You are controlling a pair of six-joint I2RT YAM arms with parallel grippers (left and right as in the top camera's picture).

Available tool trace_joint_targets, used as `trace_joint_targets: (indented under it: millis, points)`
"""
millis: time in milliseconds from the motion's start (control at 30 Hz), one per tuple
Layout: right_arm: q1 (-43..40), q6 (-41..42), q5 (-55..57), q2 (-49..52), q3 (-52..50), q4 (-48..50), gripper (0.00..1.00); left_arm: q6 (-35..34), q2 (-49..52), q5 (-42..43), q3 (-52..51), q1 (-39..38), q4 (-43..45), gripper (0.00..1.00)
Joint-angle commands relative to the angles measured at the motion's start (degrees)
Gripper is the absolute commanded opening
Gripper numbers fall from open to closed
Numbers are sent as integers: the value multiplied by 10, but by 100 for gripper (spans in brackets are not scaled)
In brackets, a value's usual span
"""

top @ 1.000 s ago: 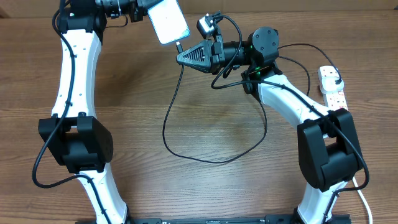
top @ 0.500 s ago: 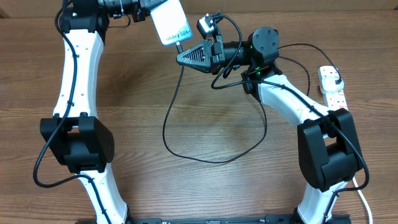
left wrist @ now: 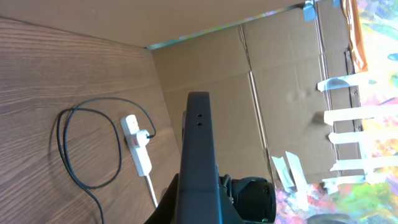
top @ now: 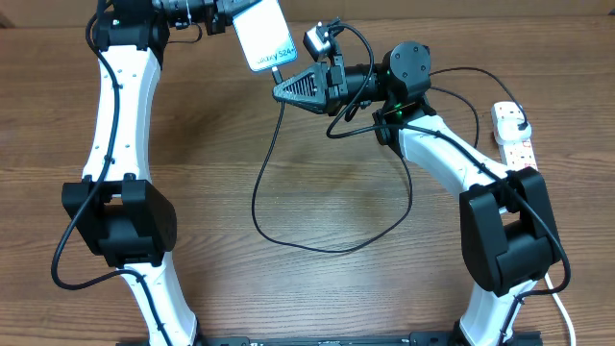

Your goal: Plug charger to phone and switch on socket

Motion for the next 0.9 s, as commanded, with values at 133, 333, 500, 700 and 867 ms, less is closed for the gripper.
trace_joint_targets:
  millis: [133,333,500,700,867]
  points:
    - [-6,-4,19,-24,11,3,4,5,-2,48,5,-4,2,4]
    - [-6,-4,20,-24,11,4,4,5,-2,48,5,-4,2,4]
    - [-7,-4,22,-24,11,4,4,9,-2,48,5,-4,2,4]
    - [-12,-4,34,-24,11,4,4,9,-2,44,5,-4,2,4]
    - [-12,-4,42,-24,11,4,4,9,-2,31,5,-4,2,4]
